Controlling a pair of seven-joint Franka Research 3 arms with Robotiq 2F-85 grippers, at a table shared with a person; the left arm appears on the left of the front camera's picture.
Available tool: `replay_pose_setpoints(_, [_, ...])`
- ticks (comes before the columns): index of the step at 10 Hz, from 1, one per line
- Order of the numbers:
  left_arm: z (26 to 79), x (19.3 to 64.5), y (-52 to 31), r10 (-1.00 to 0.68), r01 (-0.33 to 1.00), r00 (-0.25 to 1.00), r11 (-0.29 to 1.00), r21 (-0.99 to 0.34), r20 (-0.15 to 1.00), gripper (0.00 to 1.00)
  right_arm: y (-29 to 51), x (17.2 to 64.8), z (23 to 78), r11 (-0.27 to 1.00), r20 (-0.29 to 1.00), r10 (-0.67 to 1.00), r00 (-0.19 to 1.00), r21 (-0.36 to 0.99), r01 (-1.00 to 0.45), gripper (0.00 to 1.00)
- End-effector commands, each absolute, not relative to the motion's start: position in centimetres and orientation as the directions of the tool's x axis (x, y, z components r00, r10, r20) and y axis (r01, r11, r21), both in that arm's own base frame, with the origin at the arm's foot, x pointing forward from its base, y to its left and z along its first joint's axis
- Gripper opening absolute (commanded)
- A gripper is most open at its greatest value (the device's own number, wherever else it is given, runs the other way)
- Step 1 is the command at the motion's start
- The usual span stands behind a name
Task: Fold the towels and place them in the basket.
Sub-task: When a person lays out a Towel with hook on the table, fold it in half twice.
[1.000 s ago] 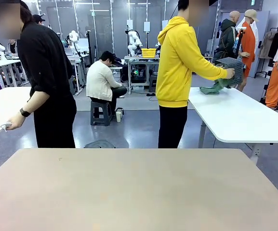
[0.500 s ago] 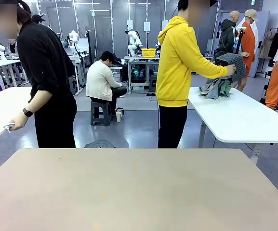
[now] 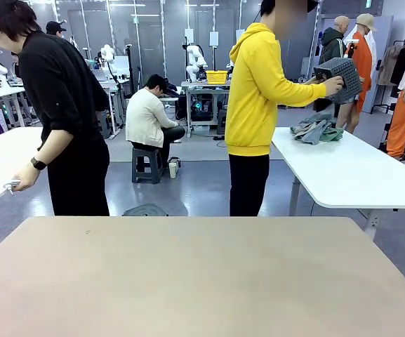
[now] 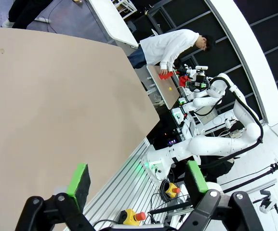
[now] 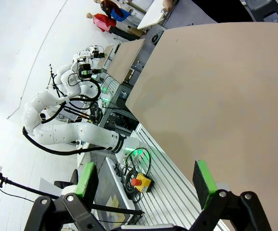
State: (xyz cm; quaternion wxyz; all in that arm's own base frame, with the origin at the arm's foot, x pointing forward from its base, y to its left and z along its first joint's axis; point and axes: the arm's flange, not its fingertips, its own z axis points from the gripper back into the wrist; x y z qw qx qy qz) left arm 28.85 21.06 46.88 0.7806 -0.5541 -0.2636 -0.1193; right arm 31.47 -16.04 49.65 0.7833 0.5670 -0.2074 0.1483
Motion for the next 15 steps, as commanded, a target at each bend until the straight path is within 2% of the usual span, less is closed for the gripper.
replay_pose_setpoints(1, [46.90,28.94,20.98,0.117,0.495,0.822,0.339,-0.800,0.558,1.00,-16.20,31.67,49.80,0.303,0.512,-0.002,0.859,0.819,-0.488,1.00])
replay_pose_setpoints(15, [46.90,28.94,20.98,0.117,0.495,0.822,0.339,-0.800,0.558,1.00,-16.20,31.67,49.80,0.303,0.512,-0.002,0.859,0.819,-0.488,1.00])
